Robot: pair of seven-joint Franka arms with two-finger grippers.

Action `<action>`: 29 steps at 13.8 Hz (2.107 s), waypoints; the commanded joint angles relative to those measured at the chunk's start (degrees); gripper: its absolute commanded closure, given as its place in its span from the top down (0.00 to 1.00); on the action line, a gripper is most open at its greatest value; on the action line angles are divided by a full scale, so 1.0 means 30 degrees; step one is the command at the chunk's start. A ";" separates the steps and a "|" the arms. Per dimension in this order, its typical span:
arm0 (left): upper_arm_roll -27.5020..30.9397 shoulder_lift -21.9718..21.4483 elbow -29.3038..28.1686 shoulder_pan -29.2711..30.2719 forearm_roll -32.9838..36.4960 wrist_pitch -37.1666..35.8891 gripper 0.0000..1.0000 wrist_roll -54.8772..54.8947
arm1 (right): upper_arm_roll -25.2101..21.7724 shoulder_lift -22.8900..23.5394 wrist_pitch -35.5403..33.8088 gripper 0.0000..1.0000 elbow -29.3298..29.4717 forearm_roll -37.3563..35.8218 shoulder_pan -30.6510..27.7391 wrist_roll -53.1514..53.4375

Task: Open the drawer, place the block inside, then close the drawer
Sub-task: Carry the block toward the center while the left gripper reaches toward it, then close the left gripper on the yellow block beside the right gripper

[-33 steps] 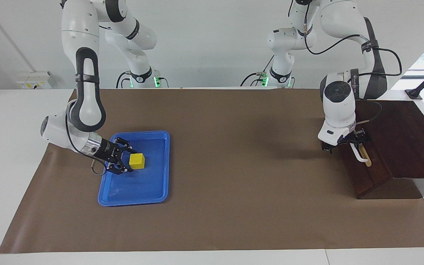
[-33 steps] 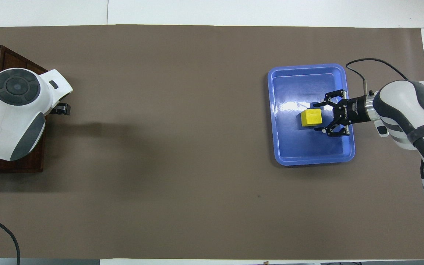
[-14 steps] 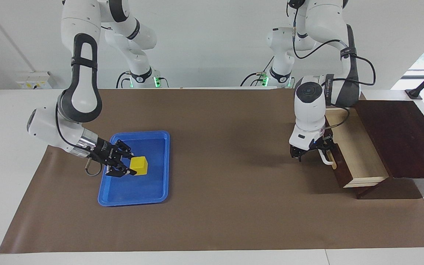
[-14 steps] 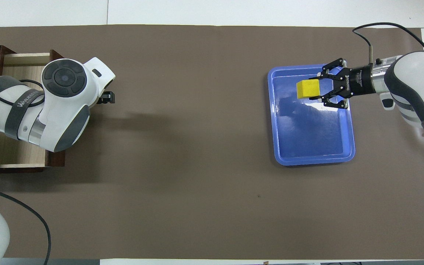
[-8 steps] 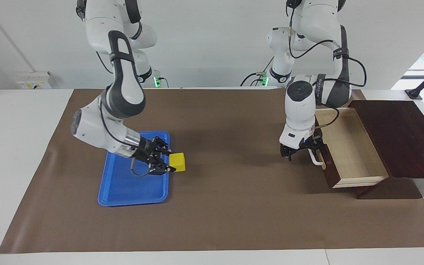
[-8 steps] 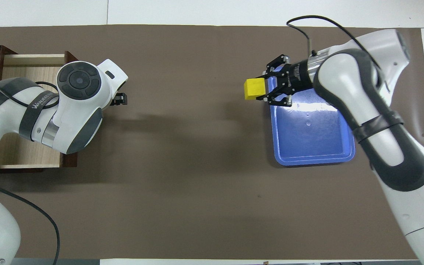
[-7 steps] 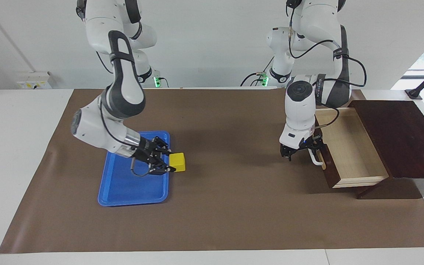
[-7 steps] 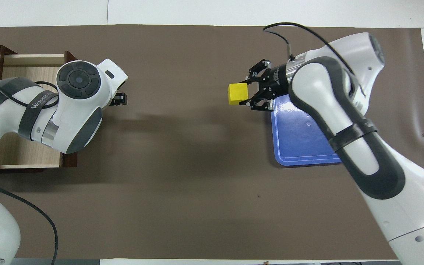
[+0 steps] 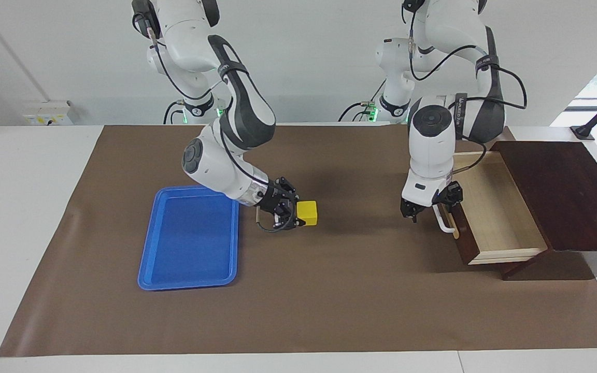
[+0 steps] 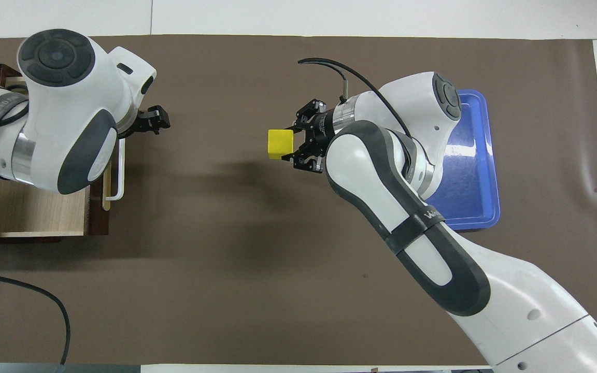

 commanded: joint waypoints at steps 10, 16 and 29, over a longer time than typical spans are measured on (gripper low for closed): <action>0.0172 0.2987 0.6359 -0.2004 -0.4599 -0.1635 1.00 -2.5793 | 0.0056 0.0249 -0.0968 0.00 0.0568 -0.1051 0.0055 -0.1003; 0.0202 0.2783 0.4551 -0.4227 -0.4545 -0.0402 1.00 -2.7073 | 0.0057 0.0278 -0.0910 0.00 0.0657 -0.0406 0.0025 -0.1061; 0.0231 0.3575 0.2438 -0.5754 -0.3695 0.2409 1.00 -3.1175 | 0.0056 0.0308 -0.1057 0.00 0.0540 -0.0406 -0.0092 -0.1384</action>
